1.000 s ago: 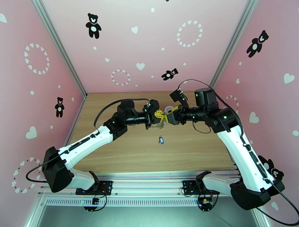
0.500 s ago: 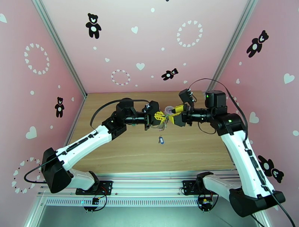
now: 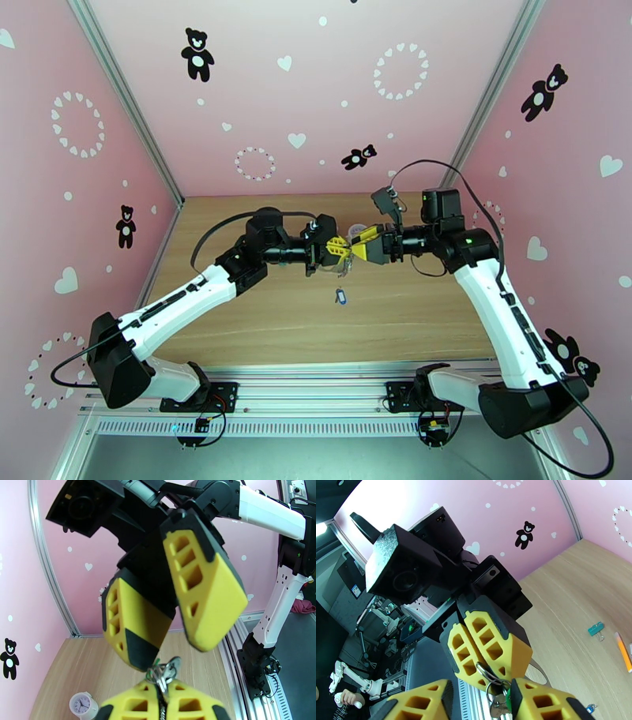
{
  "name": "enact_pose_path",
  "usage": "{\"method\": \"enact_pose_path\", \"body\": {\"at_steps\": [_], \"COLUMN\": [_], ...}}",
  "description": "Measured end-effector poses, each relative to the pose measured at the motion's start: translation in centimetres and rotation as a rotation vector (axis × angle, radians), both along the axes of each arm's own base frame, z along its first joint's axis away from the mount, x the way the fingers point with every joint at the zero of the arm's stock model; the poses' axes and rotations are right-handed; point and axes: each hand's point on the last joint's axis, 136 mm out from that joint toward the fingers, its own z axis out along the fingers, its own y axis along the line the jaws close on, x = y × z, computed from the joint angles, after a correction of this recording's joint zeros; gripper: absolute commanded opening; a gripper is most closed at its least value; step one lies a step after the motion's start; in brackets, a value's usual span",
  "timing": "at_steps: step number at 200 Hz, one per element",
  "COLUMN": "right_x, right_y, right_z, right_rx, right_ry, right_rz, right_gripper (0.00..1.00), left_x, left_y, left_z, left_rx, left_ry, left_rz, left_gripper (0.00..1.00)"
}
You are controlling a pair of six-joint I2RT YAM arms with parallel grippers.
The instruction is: Remove the keys from the keyring
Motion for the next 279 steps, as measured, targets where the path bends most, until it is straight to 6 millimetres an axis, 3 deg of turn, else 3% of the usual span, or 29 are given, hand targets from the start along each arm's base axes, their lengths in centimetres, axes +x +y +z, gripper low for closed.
{"method": "enact_pose_path", "body": {"at_steps": [25,83,137,206,279], "right_x": [0.0,0.7,0.9,1.0,1.2], "right_y": [0.0,0.4,0.4,0.0,-0.2], "right_z": [-0.3,-1.4,-2.1,-1.8,-1.5], "right_rx": [-0.001,-0.027,-0.042,-0.069,-0.096], "right_ry": [0.013,0.053,0.077,0.037,0.002], "right_rz": [0.002,-0.008,-0.020,-0.066,-0.093], "right_gripper": [0.42,0.55,0.38,0.26,0.21], "left_x": [0.0,0.1,0.3,0.3,0.3], "left_y": [0.0,0.0,0.0,0.0,0.0], "left_z": [-0.2,-0.1,0.0,0.1,0.3], "left_rx": [0.006,0.005,-0.001,0.000,-0.008], "left_ry": [0.007,0.004,-0.003,-0.003,-0.011], "left_rz": [0.000,0.007,0.017,0.018,0.018], "left_gripper": [0.06,0.06,0.05,0.05,0.05]}}
